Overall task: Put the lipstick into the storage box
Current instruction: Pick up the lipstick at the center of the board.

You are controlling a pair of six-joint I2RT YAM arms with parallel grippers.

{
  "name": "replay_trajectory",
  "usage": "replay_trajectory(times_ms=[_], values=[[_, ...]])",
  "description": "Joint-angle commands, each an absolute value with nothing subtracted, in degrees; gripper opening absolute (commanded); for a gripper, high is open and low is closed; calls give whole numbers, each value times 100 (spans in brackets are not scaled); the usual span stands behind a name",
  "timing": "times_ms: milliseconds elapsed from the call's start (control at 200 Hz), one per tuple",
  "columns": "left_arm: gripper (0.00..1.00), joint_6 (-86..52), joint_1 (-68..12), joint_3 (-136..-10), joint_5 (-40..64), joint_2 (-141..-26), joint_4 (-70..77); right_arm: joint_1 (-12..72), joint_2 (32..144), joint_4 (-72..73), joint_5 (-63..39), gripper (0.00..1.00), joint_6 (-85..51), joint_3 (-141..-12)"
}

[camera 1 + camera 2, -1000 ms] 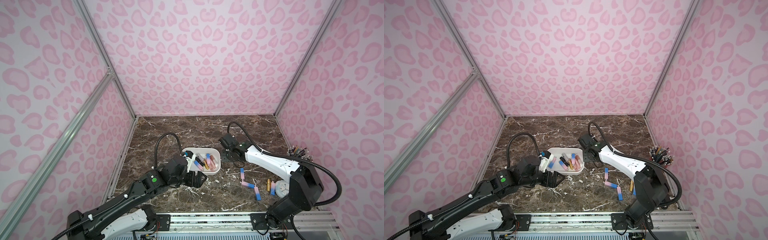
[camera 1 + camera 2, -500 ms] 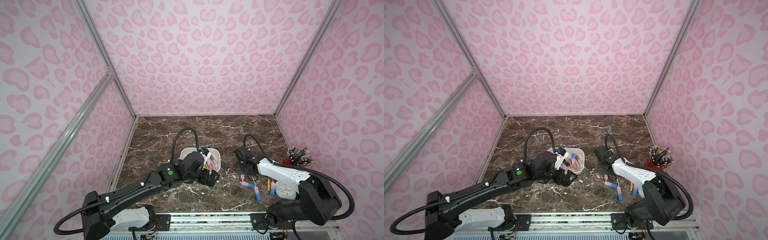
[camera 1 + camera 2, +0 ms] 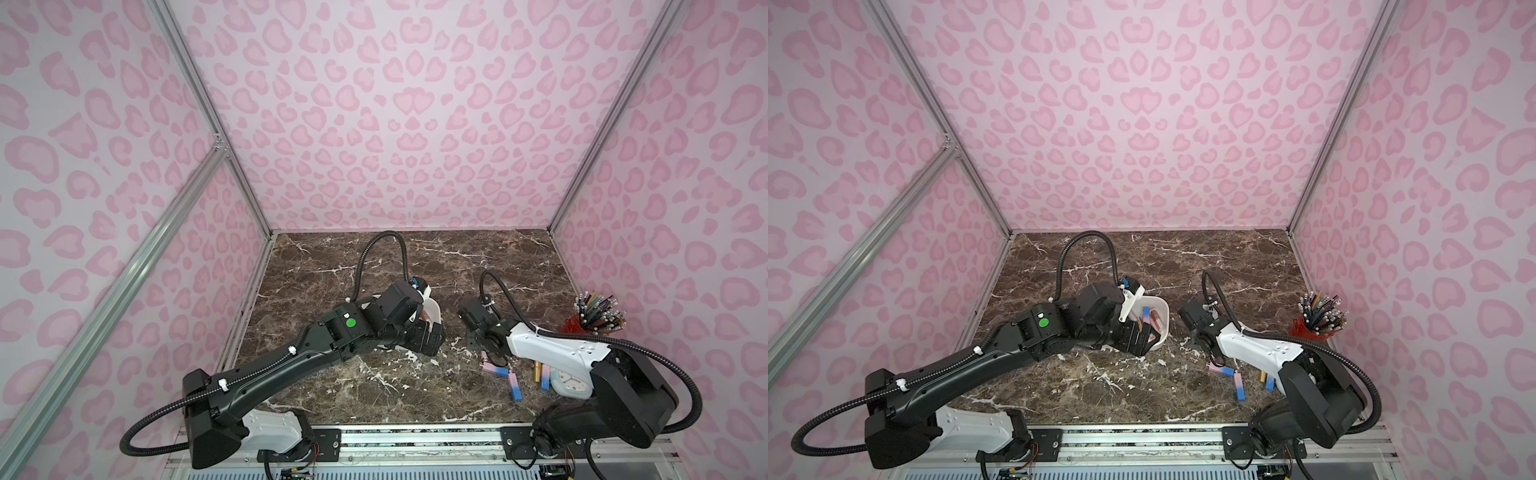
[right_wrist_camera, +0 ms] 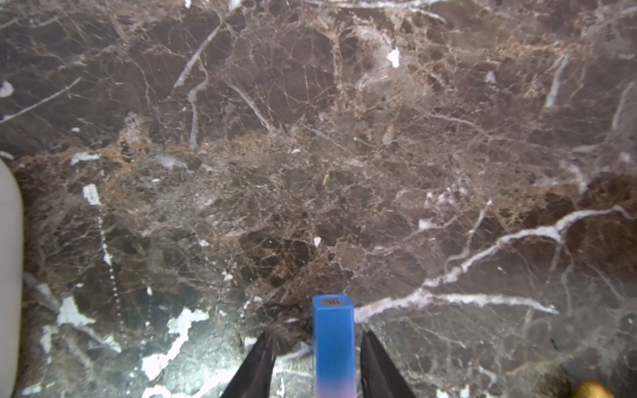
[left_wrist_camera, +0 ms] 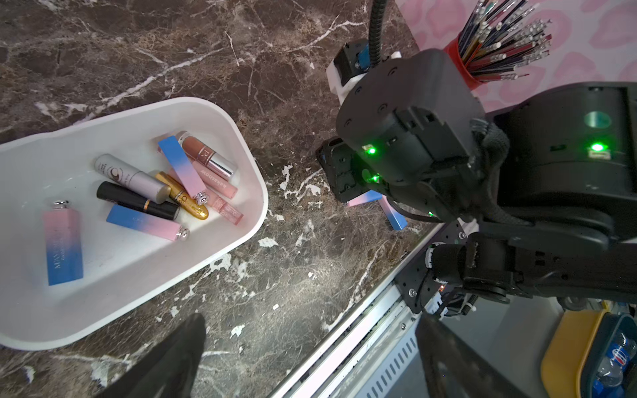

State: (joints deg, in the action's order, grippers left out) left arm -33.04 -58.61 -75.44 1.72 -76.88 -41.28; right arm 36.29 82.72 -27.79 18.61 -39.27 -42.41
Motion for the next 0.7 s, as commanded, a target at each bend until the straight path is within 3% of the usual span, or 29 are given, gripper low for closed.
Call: replay_trajectory(times_ms=[0, 360, 695], values=[[98, -3415, -5854, -7673, 274, -7858, -4310, 3638, 8306, -2638, 2191, 45, -3890, -4194], [98, -3507, -5854, -7908, 215, -7910, -4236, 3595, 8556, -2444, 2048, 45, -3818, -4138], [98, -3413, -5827, -6704, 217, -7046, -3593, 3482, 8544, -2440, 1819, 42, -4005, -3885]])
